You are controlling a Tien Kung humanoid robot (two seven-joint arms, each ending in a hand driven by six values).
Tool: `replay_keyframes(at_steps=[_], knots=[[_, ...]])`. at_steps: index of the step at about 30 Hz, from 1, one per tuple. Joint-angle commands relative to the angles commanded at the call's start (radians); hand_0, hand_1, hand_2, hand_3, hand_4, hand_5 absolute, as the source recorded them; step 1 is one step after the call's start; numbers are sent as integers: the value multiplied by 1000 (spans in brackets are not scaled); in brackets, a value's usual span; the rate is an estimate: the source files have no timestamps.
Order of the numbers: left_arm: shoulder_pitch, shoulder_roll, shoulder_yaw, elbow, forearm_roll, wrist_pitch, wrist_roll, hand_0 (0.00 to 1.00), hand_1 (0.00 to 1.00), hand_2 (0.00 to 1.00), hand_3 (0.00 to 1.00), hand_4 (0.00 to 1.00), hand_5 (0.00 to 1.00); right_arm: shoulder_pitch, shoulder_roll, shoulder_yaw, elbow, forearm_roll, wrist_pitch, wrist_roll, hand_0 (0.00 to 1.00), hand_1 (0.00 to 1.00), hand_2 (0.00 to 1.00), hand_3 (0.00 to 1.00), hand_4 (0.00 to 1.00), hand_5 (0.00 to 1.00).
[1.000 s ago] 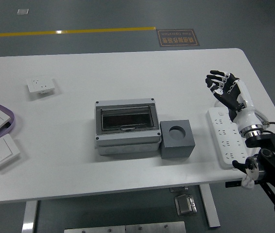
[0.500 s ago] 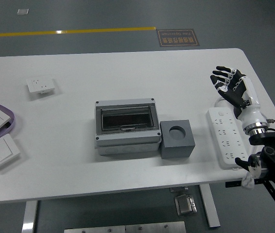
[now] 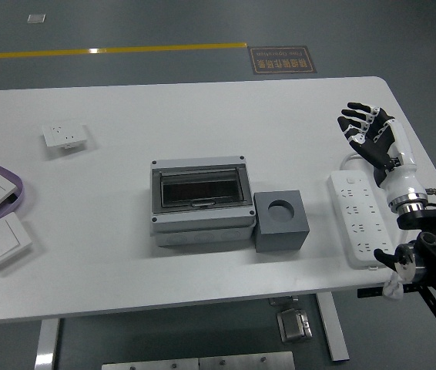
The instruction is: Pick up the cylinder from the cube,place it in the box,flap close box
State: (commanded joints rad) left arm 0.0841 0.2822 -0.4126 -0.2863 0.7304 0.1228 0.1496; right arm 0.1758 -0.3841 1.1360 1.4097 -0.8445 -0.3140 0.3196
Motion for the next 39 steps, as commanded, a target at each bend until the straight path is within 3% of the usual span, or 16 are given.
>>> replay_keyframes(at_steps=[24,39], knots=[[-4,20,17,-5,-6,1,1,608,627,646,677,716,269,10,-5,-6,-9,36,-1,6,690,630,635,633,761,199],[5,-2,16,-1,-14,0,2,608,628,646,677,717,269,3,5,4,-12,76,4,13,680,629,632,629,755,193]])
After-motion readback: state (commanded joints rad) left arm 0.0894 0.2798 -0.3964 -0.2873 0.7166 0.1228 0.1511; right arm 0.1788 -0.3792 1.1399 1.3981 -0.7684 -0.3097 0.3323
